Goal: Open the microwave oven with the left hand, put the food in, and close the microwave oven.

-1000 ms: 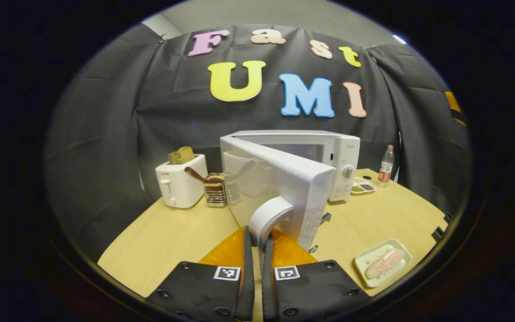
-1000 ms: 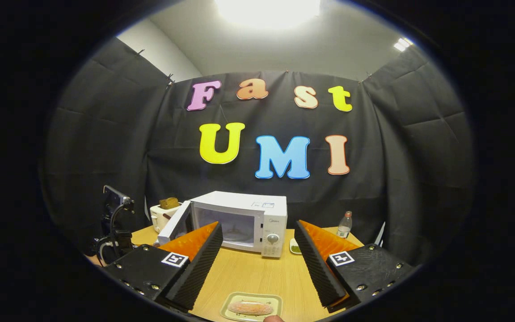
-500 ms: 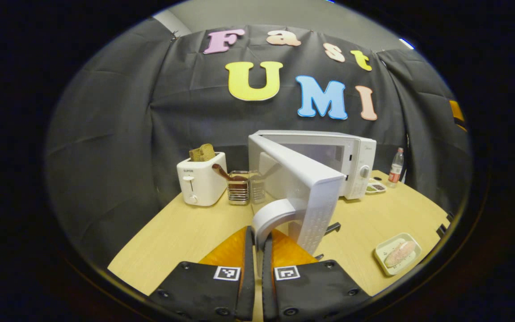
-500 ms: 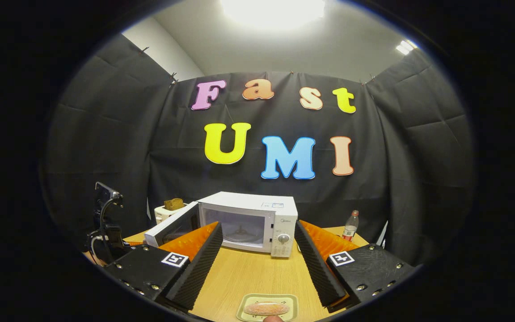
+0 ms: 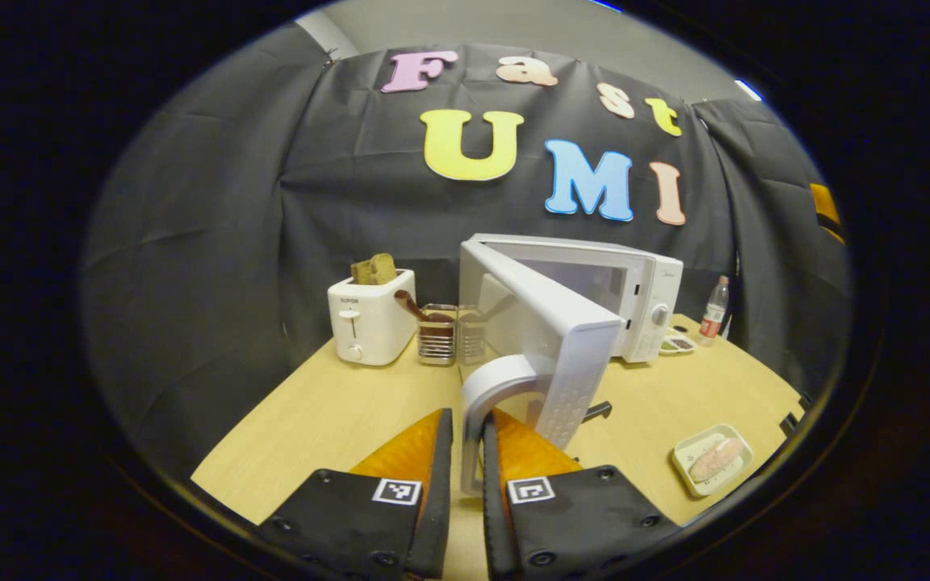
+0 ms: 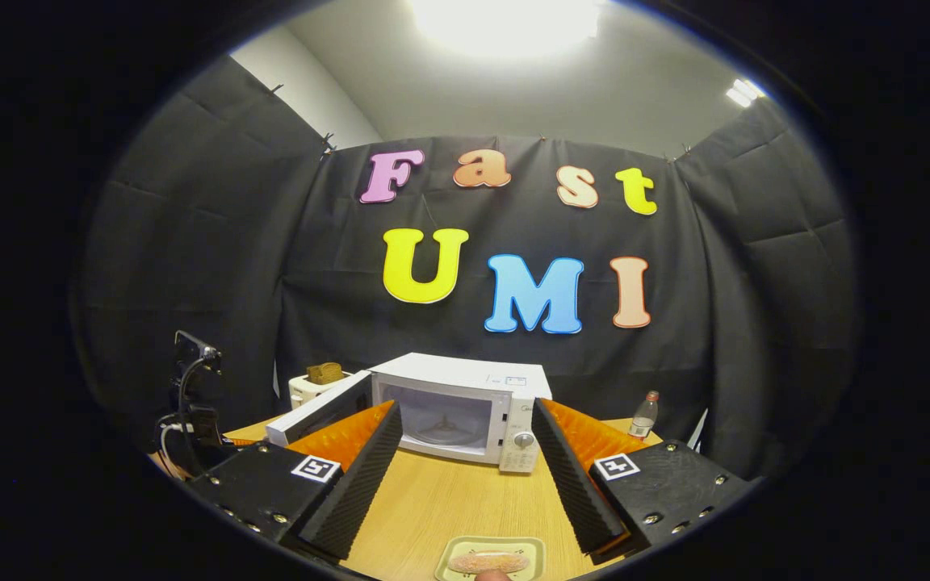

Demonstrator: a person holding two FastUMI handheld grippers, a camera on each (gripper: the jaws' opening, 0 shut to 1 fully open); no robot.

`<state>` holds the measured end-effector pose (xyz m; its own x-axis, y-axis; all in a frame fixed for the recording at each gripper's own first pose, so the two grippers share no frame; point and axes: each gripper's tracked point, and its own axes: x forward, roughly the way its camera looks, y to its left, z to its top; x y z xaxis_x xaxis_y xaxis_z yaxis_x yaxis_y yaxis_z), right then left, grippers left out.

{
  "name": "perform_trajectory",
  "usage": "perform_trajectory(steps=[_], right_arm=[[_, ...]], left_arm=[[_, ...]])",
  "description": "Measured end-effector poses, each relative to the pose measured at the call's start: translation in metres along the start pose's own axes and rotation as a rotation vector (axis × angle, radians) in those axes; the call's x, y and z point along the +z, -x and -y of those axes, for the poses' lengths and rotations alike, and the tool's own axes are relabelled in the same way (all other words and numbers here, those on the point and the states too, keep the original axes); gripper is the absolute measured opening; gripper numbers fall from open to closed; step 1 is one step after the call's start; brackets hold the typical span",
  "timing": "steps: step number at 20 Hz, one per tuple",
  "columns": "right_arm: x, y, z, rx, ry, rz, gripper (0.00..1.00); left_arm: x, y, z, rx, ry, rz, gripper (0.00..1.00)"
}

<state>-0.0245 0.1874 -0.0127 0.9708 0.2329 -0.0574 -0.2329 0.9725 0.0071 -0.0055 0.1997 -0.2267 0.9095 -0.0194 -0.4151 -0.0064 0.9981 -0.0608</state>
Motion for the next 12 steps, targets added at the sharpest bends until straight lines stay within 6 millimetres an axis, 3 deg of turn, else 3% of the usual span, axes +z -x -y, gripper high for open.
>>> perform_trajectory(steps=[3,6,8,10,12], right_arm=[[-0.002,-0.008,0.010,0.040,-0.013,-0.013,0.99],[-0.004,-0.015,0.024,0.082,-0.031,-0.022,0.98],[-0.008,-0.022,0.035,0.110,-0.030,-0.039,0.98],[-0.016,-0.029,0.042,0.155,-0.025,-0.063,0.99],[-0.025,-0.035,0.049,0.203,-0.013,-0.090,0.99]], left_arm=[[0.004,0.031,0.003,0.048,-0.030,0.030,0.29],[0.017,0.063,0.009,0.098,-0.025,0.068,0.67],[0.031,0.083,0.015,0.138,-0.003,0.106,0.84],[0.046,0.102,0.020,0.181,0.006,0.150,0.92],[0.061,0.119,0.028,0.210,0.015,0.187,0.92]])
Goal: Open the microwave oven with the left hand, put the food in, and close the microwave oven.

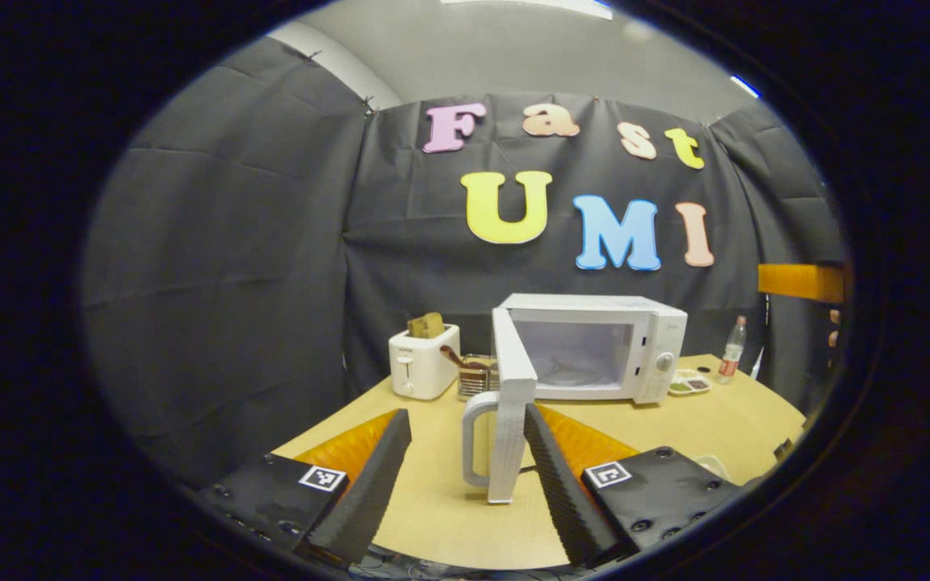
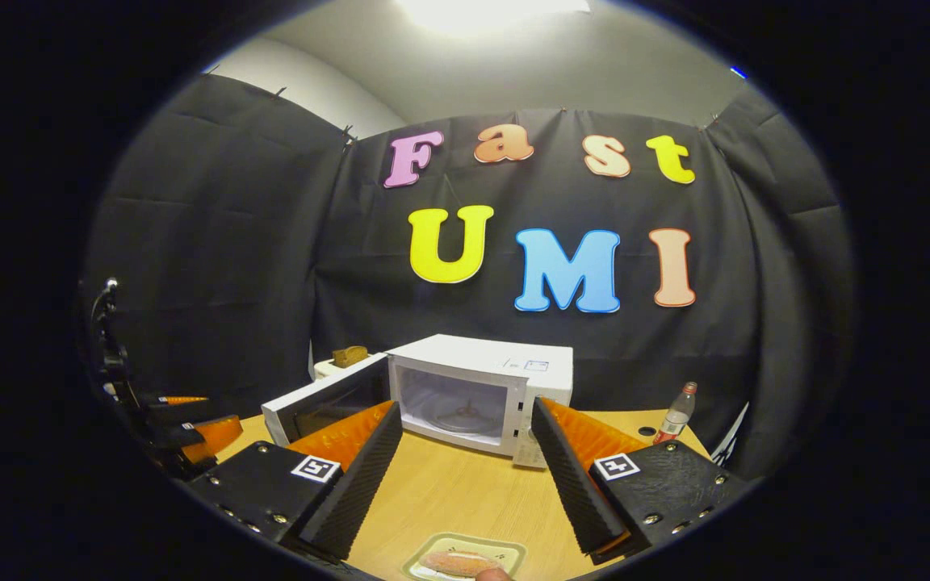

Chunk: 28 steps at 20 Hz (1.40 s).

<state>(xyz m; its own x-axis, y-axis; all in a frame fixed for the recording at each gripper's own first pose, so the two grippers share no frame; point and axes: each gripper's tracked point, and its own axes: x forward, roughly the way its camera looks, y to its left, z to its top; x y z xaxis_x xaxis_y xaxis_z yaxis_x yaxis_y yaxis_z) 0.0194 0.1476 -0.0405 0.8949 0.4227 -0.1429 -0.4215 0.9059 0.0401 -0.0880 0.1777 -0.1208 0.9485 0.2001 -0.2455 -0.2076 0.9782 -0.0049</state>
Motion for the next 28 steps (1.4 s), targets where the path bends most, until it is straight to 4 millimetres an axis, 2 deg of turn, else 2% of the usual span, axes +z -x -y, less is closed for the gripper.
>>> perform_trajectory(steps=[5,9,12,20,24,28], right_arm=[[-0.039,-0.017,0.011,0.134,0.047,-0.114,0.99],[-0.082,-0.024,0.012,0.263,0.055,-0.247,0.99],[-0.112,-0.025,0.012,0.335,0.092,-0.322,0.99],[-0.200,-0.014,-0.006,0.526,0.145,-0.526,0.99],[-0.236,-0.002,-0.011,0.605,0.196,-0.597,0.99],[-0.264,0.004,-0.012,0.641,0.210,-0.663,0.99]], left_arm=[[0.038,0.026,0.012,0.060,0.011,0.066,0.96],[0.072,0.046,0.020,0.102,0.014,0.133,0.96],[0.084,0.058,0.021,0.140,0.022,0.160,0.96],[0.089,0.087,0.024,0.232,0.006,0.170,0.94],[0.085,0.097,0.022,0.263,0.004,0.155,0.95],[0.086,0.104,0.024,0.284,-0.003,0.153,0.95]])
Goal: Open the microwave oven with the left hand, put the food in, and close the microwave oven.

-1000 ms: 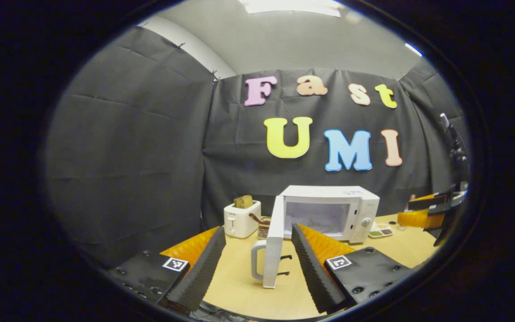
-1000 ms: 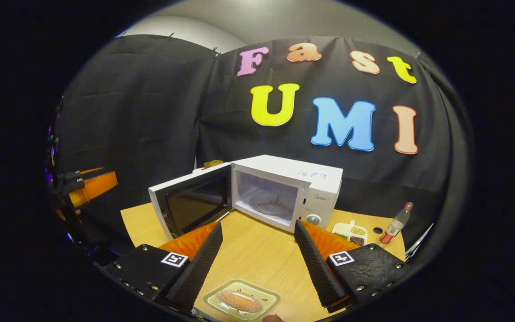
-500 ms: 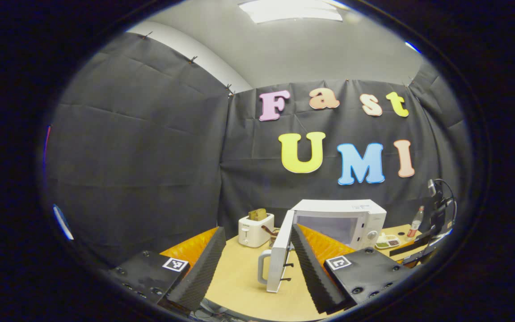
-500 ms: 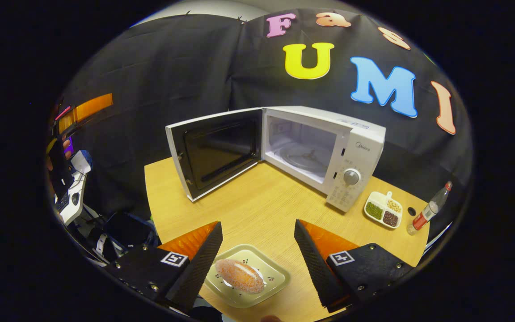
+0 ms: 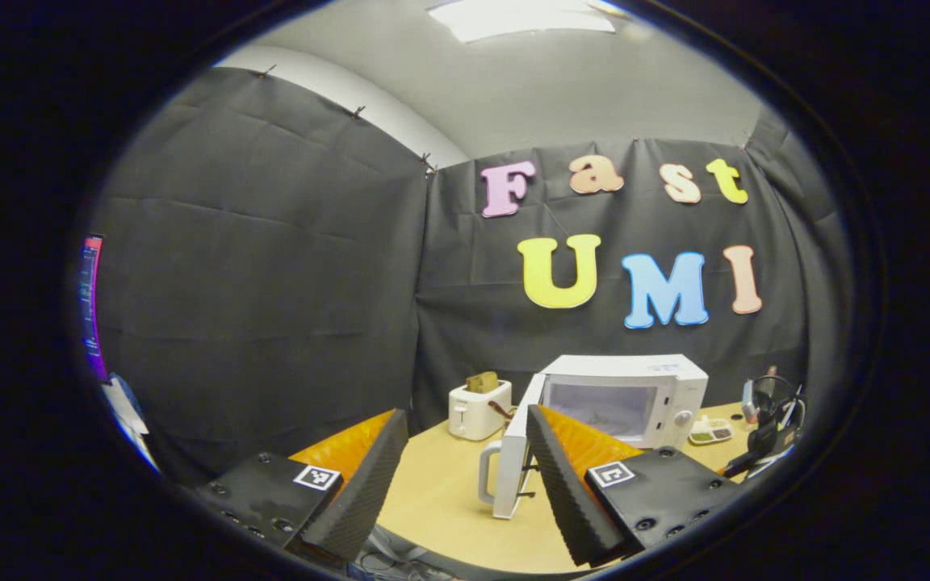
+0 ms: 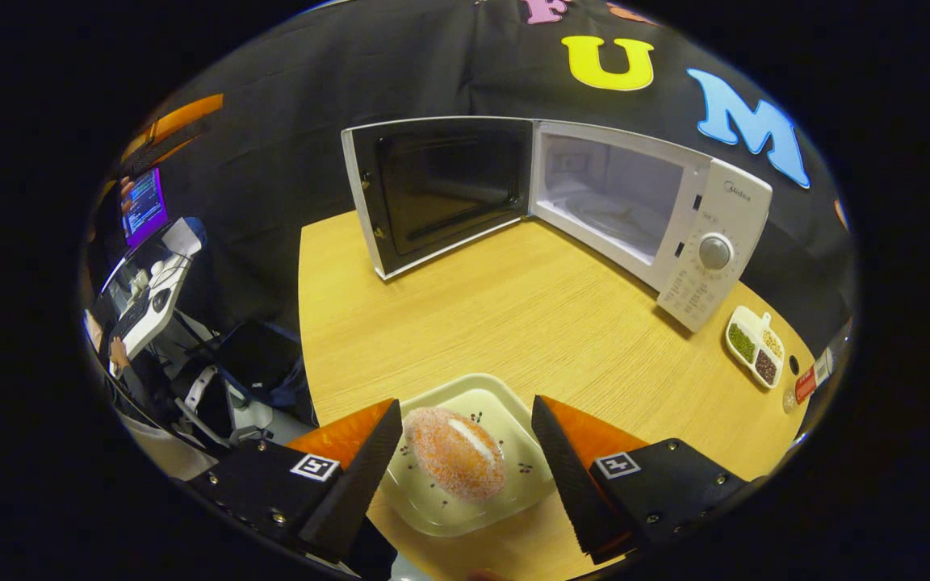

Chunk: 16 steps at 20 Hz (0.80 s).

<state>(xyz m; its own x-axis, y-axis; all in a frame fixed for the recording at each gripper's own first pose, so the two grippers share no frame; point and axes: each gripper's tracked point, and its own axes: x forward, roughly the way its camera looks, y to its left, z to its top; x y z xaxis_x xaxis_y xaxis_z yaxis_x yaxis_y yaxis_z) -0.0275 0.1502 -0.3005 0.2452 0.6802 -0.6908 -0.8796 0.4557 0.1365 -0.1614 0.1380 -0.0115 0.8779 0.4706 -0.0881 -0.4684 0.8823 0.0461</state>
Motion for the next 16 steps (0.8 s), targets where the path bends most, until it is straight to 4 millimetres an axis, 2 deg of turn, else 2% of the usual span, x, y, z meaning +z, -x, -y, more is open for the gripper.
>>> perform_trajectory(steps=[7,11,14,16], right_arm=[[-0.036,-0.020,-0.002,0.054,0.008,-0.105,0.99],[-0.043,-0.025,-0.009,0.093,0.001,-0.121,0.99],[-0.046,-0.025,-0.014,0.106,0.013,-0.131,0.92],[-0.051,-0.029,-0.011,0.094,0.042,-0.146,0.92]], left_arm=[[-0.004,0.006,0.008,0.005,-0.024,-0.015,0.95],[-0.002,0.004,0.013,0.005,-0.027,-0.017,0.95],[0.000,0.004,0.016,0.011,-0.017,-0.014,0.95],[0.002,0.005,0.017,0.016,-0.011,-0.013,0.95]])
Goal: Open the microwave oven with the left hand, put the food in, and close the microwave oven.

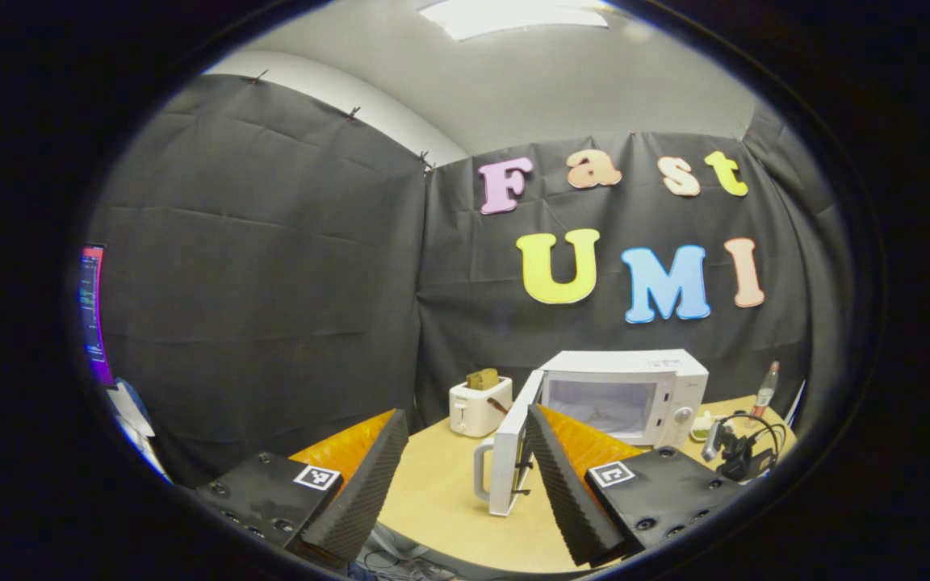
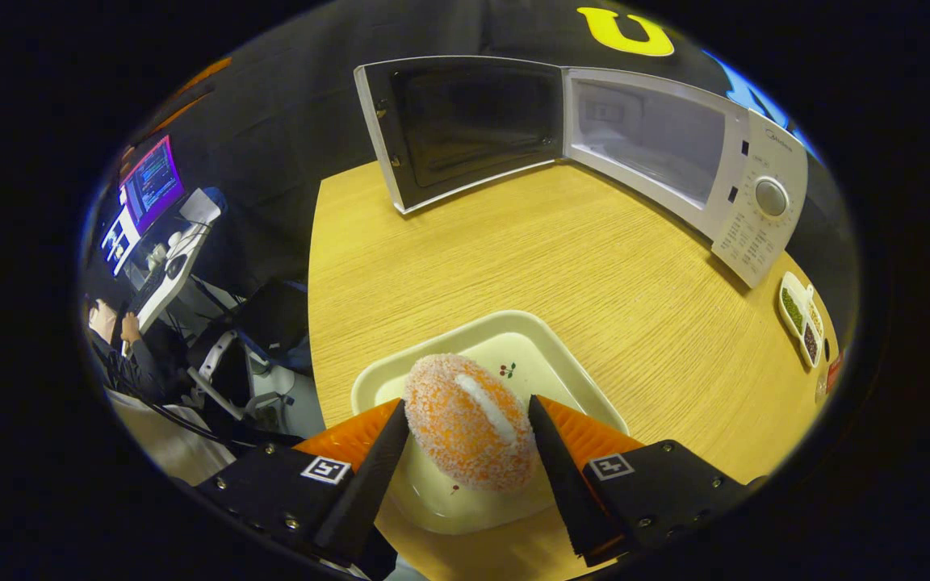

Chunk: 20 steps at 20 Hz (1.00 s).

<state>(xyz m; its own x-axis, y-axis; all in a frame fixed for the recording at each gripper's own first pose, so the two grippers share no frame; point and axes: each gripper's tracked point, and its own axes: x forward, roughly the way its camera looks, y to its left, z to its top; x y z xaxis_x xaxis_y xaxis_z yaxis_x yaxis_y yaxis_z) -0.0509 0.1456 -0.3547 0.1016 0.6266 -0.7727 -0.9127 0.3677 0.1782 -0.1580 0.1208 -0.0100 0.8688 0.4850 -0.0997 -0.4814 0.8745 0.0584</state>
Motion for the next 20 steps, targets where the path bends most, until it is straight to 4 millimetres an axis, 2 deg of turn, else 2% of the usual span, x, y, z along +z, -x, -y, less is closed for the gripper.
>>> perform_trajectory(steps=[1,4,7,15,16,20], right_arm=[[0.002,-0.003,-0.001,0.000,0.005,0.007,0.91],[0.005,0.006,0.001,-0.013,0.022,0.023,0.75],[0.019,0.018,0.009,-0.064,0.038,0.066,0.78],[0.101,0.065,0.042,-0.196,0.040,0.222,0.78],[0.115,0.070,0.047,-0.213,0.044,0.245,0.75],[0.166,0.078,0.070,-0.294,0.061,0.311,0.78]], left_arm=[[0.000,0.000,0.001,0.003,0.002,0.002,0.95],[0.002,0.005,0.003,0.013,-0.001,0.008,0.95],[0.003,0.006,0.009,0.002,-0.002,0.012,0.95],[0.000,-0.032,0.021,-0.046,0.039,0.016,0.95],[-0.002,-0.037,0.022,-0.055,0.047,0.018,0.95],[-0.007,-0.070,0.017,-0.082,0.058,0.024,0.96]])
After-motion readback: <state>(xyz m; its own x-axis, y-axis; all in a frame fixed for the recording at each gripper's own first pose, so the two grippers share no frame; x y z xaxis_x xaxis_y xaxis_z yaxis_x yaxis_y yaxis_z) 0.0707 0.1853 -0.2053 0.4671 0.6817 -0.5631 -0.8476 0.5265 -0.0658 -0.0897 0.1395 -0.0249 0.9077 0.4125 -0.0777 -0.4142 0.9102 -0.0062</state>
